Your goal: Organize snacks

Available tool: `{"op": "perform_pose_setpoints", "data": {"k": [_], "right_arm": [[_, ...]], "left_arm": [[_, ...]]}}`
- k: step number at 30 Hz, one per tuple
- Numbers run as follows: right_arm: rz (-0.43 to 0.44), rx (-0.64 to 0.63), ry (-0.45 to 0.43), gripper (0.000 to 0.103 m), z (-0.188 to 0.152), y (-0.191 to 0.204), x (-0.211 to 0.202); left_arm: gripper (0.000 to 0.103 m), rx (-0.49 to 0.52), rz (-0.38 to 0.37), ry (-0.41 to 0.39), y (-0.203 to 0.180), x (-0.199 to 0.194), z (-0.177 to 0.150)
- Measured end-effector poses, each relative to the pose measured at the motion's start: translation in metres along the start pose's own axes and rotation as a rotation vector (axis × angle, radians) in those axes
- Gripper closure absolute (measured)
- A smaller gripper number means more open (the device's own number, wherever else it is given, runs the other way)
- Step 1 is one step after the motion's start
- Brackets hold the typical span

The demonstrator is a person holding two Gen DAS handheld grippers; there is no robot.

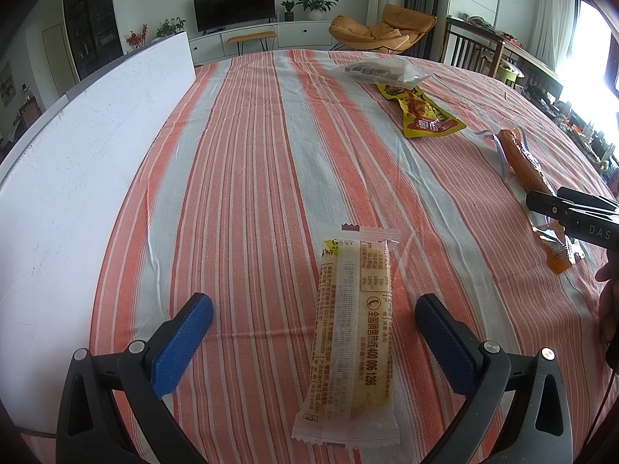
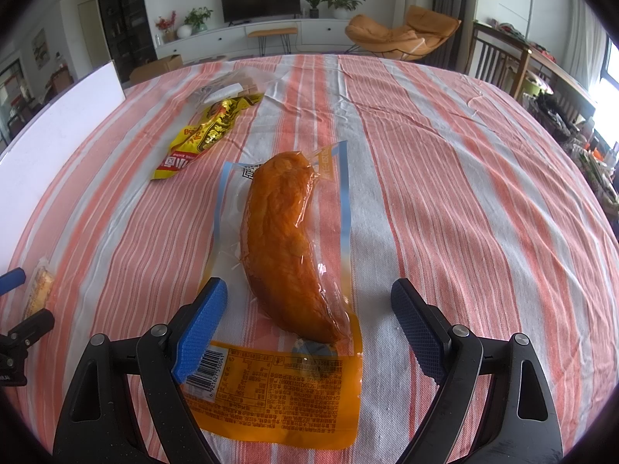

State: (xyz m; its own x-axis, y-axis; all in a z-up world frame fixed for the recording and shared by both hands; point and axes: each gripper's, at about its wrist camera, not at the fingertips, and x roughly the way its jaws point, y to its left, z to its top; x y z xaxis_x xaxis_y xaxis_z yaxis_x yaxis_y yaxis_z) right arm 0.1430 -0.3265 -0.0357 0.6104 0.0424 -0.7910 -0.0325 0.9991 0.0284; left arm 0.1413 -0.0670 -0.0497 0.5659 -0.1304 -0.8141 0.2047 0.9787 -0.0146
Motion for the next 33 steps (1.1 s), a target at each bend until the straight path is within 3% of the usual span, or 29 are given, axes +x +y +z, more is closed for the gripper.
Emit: {"op": "perform_pose_setpoints", "data": {"k": [6,9,10,13,15,17,20,21,23,25,27,29,31,33], "right_arm": [[-0.001,-0.001,0.000,0.014,0.000,0.000,0.000],[0.002,0.000,-0.001,0.014,0.000,0.000,0.000],[0.002,0.000,-0.001,0.014,0.000,0.000,0.000],[0.005,0.003,-0.002,0.014,0.000,-0.001,0.000],[0.013,0.009,-0.005,0.014,0.000,-0.002,0.000],[0.018,0.014,-0.006,0.014,-0.001,-0.002,-0.001],[0.006,0.005,-0.002,0.014,-0.001,0.000,0.000],[0.005,0.004,-0.001,0.014,-0.001,0.000,0.000],[0.051,0.026,0.051,0.015,0.007,-0.007,-0.001],[0.145,0.087,0.070,0.015,0.019,-0.017,-0.008],[0.144,0.115,0.058,0.015,0.035,-0.023,-0.015],[0.141,0.104,0.133,0.015,0.051,-0.019,-0.003],[0.161,0.082,0.262,0.016,0.057,-0.010,0.020],[0.118,0.002,0.304,0.019,0.057,0.003,0.030]], "left_arm": [[0.000,0.015,-0.021,0.003,0.002,0.003,-0.002],[0.000,0.030,-0.130,0.036,0.012,0.000,0.002],[0.000,-0.020,-0.205,0.045,0.025,-0.005,0.003],[0.000,-0.160,-0.318,0.061,0.052,-0.012,0.005],[0.001,-0.178,-0.310,0.080,0.054,-0.014,0.006],[0.007,-0.127,-0.274,0.096,0.042,-0.014,0.007],[0.014,0.017,-0.165,0.116,0.009,-0.011,0.006],[0.021,0.069,-0.114,0.117,-0.002,-0.011,0.005],[0.028,0.119,-0.055,0.103,-0.012,-0.012,0.001],[0.047,0.097,-0.053,0.092,-0.011,-0.014,0.001],[0.073,0.054,-0.073,0.081,-0.006,-0.018,0.002],[0.072,0.008,-0.100,0.084,0.000,-0.019,0.001],[0.072,-0.051,-0.145,0.074,0.010,-0.024,-0.003],[0.073,-0.098,-0.199,0.046,0.020,-0.032,-0.010]]}}
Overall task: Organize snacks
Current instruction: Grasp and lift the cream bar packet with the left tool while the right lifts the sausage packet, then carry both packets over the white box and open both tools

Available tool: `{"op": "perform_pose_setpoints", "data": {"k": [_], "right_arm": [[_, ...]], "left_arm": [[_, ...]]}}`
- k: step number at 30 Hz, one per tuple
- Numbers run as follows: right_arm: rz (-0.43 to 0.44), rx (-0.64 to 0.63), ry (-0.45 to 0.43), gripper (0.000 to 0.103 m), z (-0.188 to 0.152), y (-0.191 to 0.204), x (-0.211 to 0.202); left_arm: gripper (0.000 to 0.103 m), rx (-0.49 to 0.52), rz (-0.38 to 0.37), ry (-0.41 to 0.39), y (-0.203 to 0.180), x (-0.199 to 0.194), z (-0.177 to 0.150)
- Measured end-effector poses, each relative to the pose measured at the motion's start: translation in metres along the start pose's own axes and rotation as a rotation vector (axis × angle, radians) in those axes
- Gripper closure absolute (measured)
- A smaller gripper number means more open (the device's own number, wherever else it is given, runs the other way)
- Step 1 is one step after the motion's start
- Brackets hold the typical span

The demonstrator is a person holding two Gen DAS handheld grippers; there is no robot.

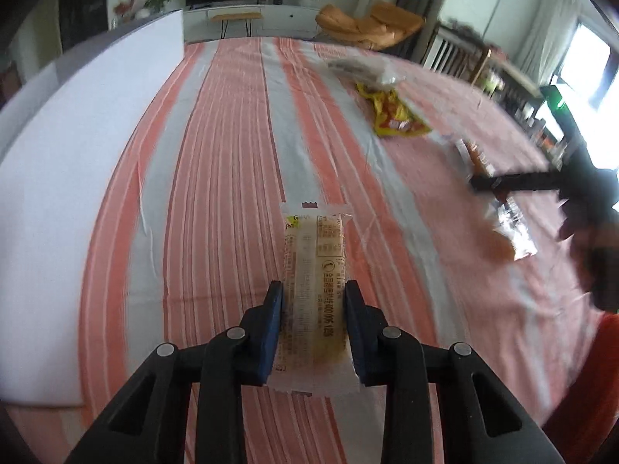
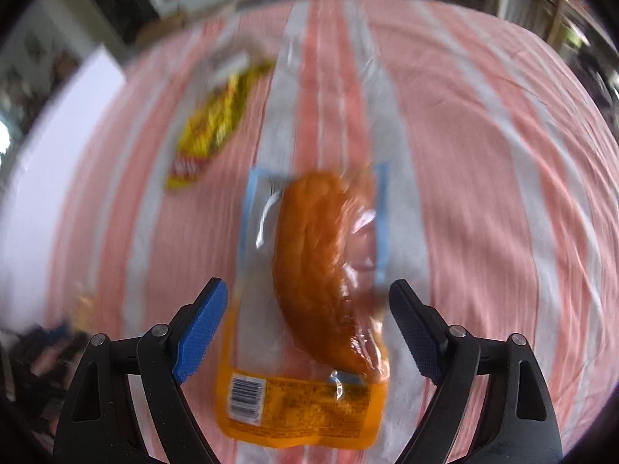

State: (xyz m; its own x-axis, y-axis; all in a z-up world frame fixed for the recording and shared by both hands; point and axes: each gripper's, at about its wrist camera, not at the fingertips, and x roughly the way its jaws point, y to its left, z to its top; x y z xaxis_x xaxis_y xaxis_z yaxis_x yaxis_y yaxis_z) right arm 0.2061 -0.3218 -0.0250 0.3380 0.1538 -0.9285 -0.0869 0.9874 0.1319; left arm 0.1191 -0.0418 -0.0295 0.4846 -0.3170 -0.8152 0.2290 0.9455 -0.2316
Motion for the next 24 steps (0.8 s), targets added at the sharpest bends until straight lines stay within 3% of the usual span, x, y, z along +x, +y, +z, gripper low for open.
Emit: {"op": "perform_pose_setpoints", "data": {"k": [2,7,9,14,17,22,23,24], "right_arm": [[-0.076,-0.064,-0.007,0.057,-0.002,0.012,-0.002],[0.065,0.109,-0.004,0.064,-0.006,-0.006,-0.019],[0.178,0.169,-0.035,0.064,-0.009,-0.007,-0.032],[0.456,0.168,-0.127,0.064,0.015,0.048,-0.082],[0.589,0.079,-0.151,0.064,0.038,0.113,-0.105],[0.757,-0.106,-0.107,0.061,0.058,0.260,-0.111],[0.769,-0.134,-0.099,0.058,0.060,0.284,-0.107],[0.778,-0.158,-0.094,0.054,0.061,0.308,-0.103]], "left_arm": [[0.073,-0.020,-0.030,-0.024,0.005,-0.009,-0.004],[0.073,-0.087,-0.154,-0.095,0.015,-0.046,-0.003],[0.072,-0.112,-0.194,-0.134,0.019,-0.063,0.004],[0.072,-0.180,-0.215,-0.251,0.056,-0.119,0.029],[0.072,-0.227,-0.133,-0.301,0.099,-0.148,0.038],[0.070,-0.322,0.105,-0.310,0.184,-0.177,0.040],[0.065,-0.345,0.185,-0.298,0.202,-0.180,0.038],[0.043,-0.371,0.244,-0.280,0.217,-0.180,0.034]]}}
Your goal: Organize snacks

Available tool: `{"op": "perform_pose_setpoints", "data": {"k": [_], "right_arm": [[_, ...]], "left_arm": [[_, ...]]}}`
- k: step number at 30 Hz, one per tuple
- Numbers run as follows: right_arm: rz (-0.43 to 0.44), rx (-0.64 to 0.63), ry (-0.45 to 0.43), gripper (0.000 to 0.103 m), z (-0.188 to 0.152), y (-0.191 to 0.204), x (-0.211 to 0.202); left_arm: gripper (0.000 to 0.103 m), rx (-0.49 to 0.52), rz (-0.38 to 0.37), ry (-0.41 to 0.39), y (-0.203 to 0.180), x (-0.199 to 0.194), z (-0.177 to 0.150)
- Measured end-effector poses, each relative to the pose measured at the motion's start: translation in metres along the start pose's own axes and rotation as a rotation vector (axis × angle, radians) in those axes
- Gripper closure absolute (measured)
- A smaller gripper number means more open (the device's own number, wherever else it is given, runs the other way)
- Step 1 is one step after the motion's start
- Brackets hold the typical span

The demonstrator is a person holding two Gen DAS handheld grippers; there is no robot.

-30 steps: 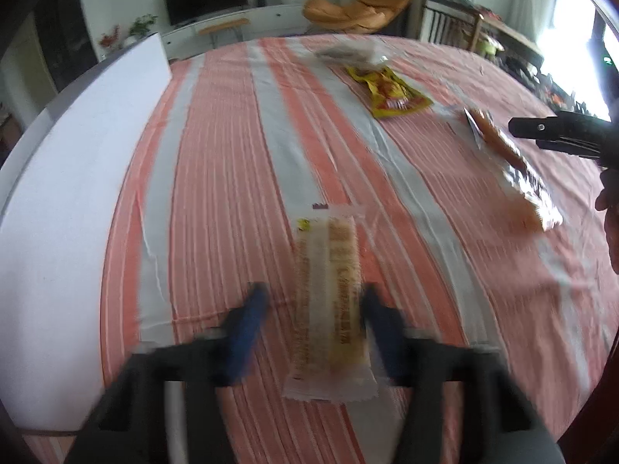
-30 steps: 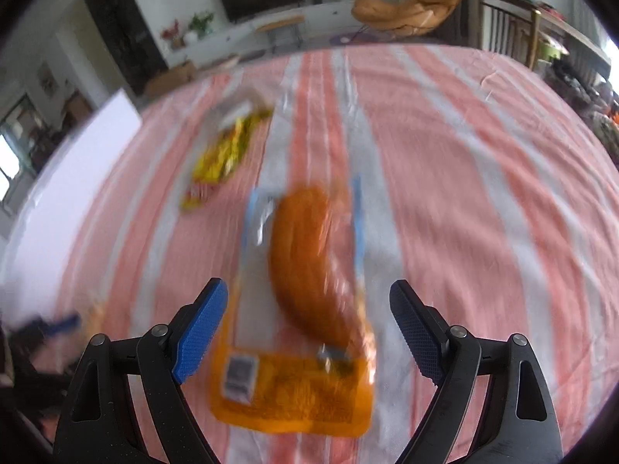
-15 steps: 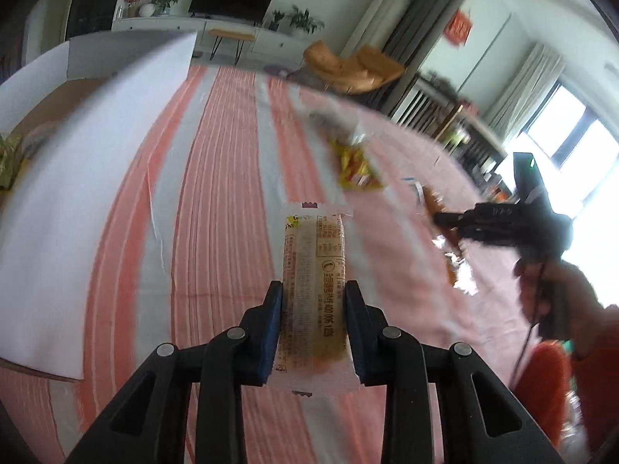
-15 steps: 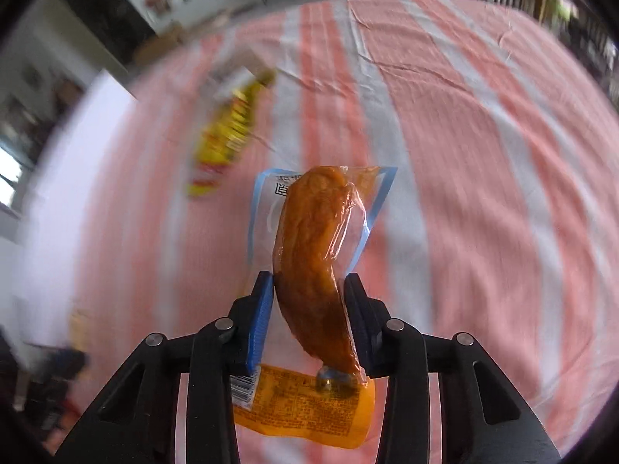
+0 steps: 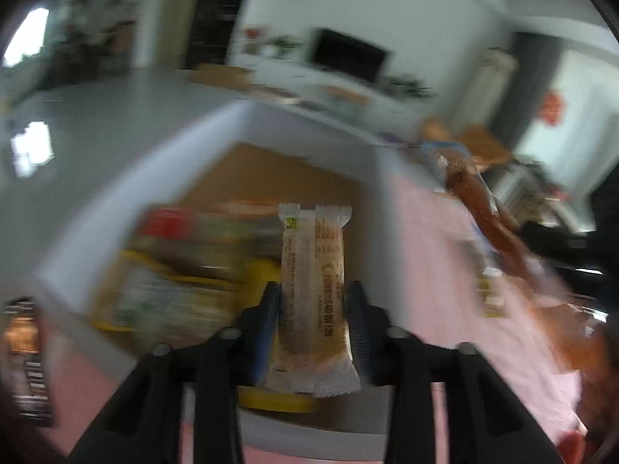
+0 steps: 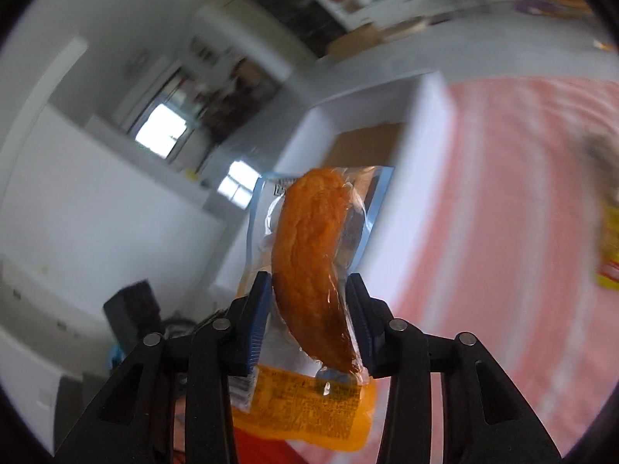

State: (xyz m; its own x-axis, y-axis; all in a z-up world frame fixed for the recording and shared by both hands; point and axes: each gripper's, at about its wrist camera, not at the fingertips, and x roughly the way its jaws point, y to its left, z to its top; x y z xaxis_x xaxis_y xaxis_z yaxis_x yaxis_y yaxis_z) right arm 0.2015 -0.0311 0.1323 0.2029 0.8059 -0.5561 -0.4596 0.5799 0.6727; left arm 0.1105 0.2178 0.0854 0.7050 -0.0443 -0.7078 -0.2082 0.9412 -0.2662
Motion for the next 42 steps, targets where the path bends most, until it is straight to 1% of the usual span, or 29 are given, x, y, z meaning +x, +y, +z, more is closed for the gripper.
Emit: {"op": "perform_pose_setpoints", "data": {"k": [1,2,3,4,5,7,8,9,11,12,14,16,17,19,21,22,24,26,27,29,30,31,32,33,34,36,38,39,42], "right_arm": [[0.013,-0.013,0.008,0.050,0.003,0.012,0.021],[0.027,-0.019,0.011,0.039,0.004,0.020,0.036],[0.036,-0.024,0.021,0.034,0.005,0.027,0.053],[0.025,-0.028,0.024,0.031,0.005,0.030,0.060],[0.012,-0.033,0.021,0.031,0.005,0.031,0.064],[-0.008,-0.058,-0.008,0.030,0.000,0.027,0.059],[-0.034,-0.078,-0.025,0.029,-0.002,0.018,0.055],[-0.086,-0.100,-0.041,0.029,-0.009,0.009,0.047],[-0.227,-0.154,-0.063,0.029,-0.025,-0.019,0.032],[-0.312,-0.184,-0.070,0.029,-0.035,-0.037,0.024],[-0.508,-0.230,-0.080,0.029,-0.063,-0.081,0.001],[-0.659,-0.211,-0.075,0.029,-0.093,-0.132,-0.026],[-0.711,-0.181,-0.073,0.029,-0.107,-0.156,-0.042],[-0.794,-0.110,-0.086,0.029,-0.130,-0.195,-0.076],[-0.858,-0.047,-0.121,0.029,-0.148,-0.222,-0.109],[-0.887,-0.012,-0.147,0.029,-0.159,-0.236,-0.129],[-0.910,0.025,-0.199,0.029,-0.171,-0.245,-0.154],[-0.884,0.081,-0.245,0.029,-0.174,-0.249,-0.171],[-0.869,0.099,-0.259,0.029,-0.174,-0.250,-0.175],[-0.857,0.096,-0.255,0.022,-0.174,-0.250,-0.175],[-0.868,0.086,-0.242,0.021,-0.175,-0.249,-0.174],[-0.897,0.070,-0.222,0.021,-0.177,-0.247,-0.171],[-0.925,0.056,-0.204,0.019,-0.188,-0.246,-0.171],[-0.948,0.041,-0.190,0.018,-0.187,-0.243,-0.167],[-0.954,0.036,-0.189,0.017,-0.193,-0.248,-0.167],[-0.929,0.056,-0.198,0.017,-0.194,-0.253,-0.171],[-0.931,0.057,-0.199,0.017,-0.196,-0.253,-0.171],[-0.940,0.052,-0.194,0.016,-0.196,-0.253,-0.170],[-0.939,0.054,-0.195,0.016,-0.197,-0.252,-0.170]], "left_arm": [[0.016,-0.020,0.043,0.006,0.012,0.001,0.002],[0.008,-0.043,0.074,0.002,0.025,-0.001,0.000],[0.007,-0.070,0.097,-0.015,0.039,-0.006,-0.003],[0.007,-0.081,0.099,-0.018,0.044,-0.008,-0.006],[0.007,-0.097,0.092,-0.023,0.052,-0.013,-0.012],[0.007,-0.110,0.089,-0.034,0.052,-0.017,-0.023],[0.007,-0.107,0.083,-0.035,0.048,-0.020,-0.029],[0.007,-0.099,0.068,-0.036,0.042,-0.023,-0.034],[0.007,-0.069,0.003,-0.038,0.022,-0.025,-0.043],[0.007,-0.048,-0.037,-0.036,0.007,-0.026,-0.048],[0.007,0.020,-0.143,-0.028,-0.027,-0.035,-0.061],[0.006,0.100,-0.241,-0.014,-0.068,-0.039,-0.074],[0.006,0.148,-0.293,0.003,-0.093,-0.037,-0.083],[0.003,0.219,-0.367,0.050,-0.136,-0.029,-0.095],[0.003,0.279,-0.401,0.104,-0.173,-0.007,-0.117],[0.003,0.301,-0.399,0.127,-0.187,0.004,-0.126],[0.003,0.340,-0.379,0.190,-0.210,0.037,-0.146],[0.003,0.368,-0.331,0.228,-0.223,0.061,-0.157],[0.003,0.384,-0.289,0.241,-0.229,0.076,-0.160],[0.003,0.400,-0.247,0.233,-0.237,0.089,-0.161],[0.003,0.406,-0.225,0.219,-0.240,0.092,-0.162],[0.003,0.413,-0.197,0.206,-0.242,0.098,-0.159],[0.003,0.419,-0.173,0.198,-0.244,0.103,-0.156],[0.003,0.426,-0.154,0.191,-0.244,0.108,-0.155],[0.003,0.439,-0.126,0.182,-0.244,0.117,-0.153],[0.003,0.455,-0.085,0.182,-0.241,0.130,-0.148],[0.003,0.436,-0.076,0.207,-0.236,0.140,-0.146],[0.003,0.435,-0.070,0.192,-0.229,0.139,-0.144],[0.000,0.458,-0.039,0.183,-0.231,0.141,-0.145]]}}
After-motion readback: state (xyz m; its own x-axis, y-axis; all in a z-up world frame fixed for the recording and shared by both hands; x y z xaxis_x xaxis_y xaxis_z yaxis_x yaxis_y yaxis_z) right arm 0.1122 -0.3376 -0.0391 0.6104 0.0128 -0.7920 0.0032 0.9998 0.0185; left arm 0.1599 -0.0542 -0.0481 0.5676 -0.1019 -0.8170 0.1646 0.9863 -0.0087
